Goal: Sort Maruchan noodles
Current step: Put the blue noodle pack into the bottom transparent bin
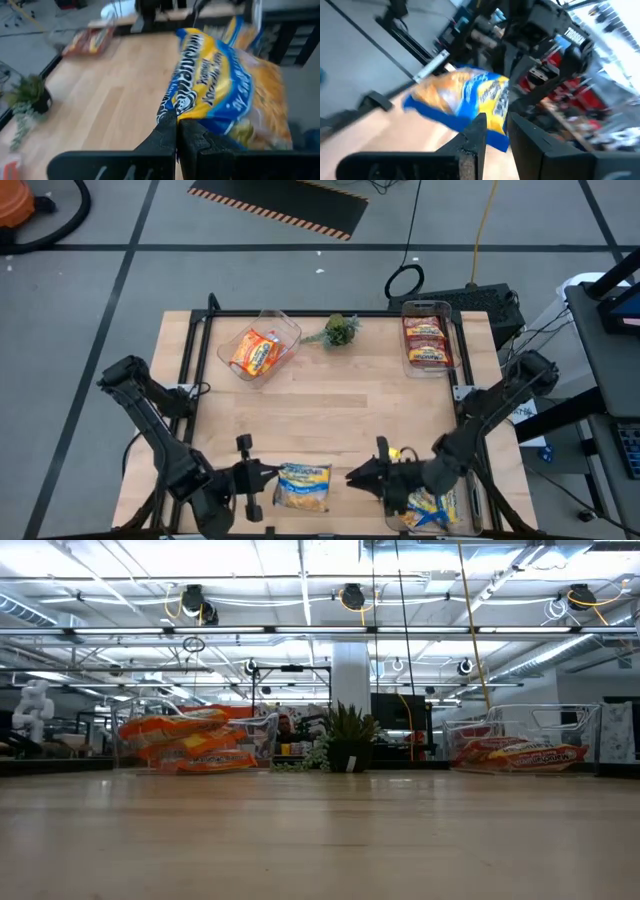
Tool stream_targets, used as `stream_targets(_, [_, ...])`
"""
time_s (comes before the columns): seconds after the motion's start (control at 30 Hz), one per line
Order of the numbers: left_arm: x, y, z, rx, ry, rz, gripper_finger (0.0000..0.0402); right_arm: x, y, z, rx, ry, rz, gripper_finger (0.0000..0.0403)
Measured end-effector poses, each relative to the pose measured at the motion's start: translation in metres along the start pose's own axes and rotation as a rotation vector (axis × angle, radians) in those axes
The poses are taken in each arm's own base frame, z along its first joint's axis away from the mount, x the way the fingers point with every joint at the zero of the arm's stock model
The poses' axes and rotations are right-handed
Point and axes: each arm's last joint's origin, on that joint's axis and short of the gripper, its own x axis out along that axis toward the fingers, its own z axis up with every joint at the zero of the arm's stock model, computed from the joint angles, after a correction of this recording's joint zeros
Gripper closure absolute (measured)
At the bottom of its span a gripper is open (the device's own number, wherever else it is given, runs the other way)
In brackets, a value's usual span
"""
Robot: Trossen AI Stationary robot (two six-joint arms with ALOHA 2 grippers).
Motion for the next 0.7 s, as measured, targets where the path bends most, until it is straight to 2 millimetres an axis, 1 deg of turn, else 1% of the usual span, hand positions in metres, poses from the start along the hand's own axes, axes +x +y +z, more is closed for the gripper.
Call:
stream_targets(0.1, [-0.001,-0.001,0.015,0.015,-0.051,-0.020,0.0400,0.009,0.010,0.016,-0.107,0.053,-0.049,0.0327])
stream_targets(0.2, [0.001,-0.003,0.028,0.061,-0.115,-0.048,0.0400,0.012,0.022,0.034,-0.268,0.152,-0.126,0.0327])
stream_targets(0.3, [0.001,-0.001,0.036,0.082,-0.150,-0.077,0.0401,0.009,0.037,0.054,-0.426,0.257,-0.230,0.0327])
stream_targets(0.37, [0.001,0.003,0.041,0.085,-0.169,-0.071,0.0401,0.006,0.046,0.065,-0.485,0.291,-0.271,0.0327])
stream_targets(0.4, [0.002,0.004,0.043,0.096,-0.176,-0.065,0.0401,0.004,0.050,0.069,-0.487,0.296,-0.288,0.0327])
stream_targets(0.43, [0.003,0.005,0.044,0.116,-0.179,-0.060,0.0401,0.004,0.053,0.072,-0.465,0.287,-0.303,0.0327])
stream_targets(0.5, [0.004,0.005,0.044,0.163,-0.185,-0.044,0.0401,0.003,0.051,0.077,-0.362,0.253,-0.344,0.0327])
stream_targets(0.57, [0.006,0.007,0.048,0.181,-0.201,-0.022,0.0401,0.007,0.042,0.079,-0.207,0.215,-0.392,0.0327])
stream_targets(0.63, [0.010,0.011,0.051,0.182,-0.207,-0.009,0.0401,0.012,0.029,0.080,0.003,0.172,-0.450,0.0327])
stream_targets(0.7, [0.014,0.015,0.053,0.180,-0.208,0.018,0.0401,0.016,0.021,0.077,0.133,0.148,-0.472,0.0323])
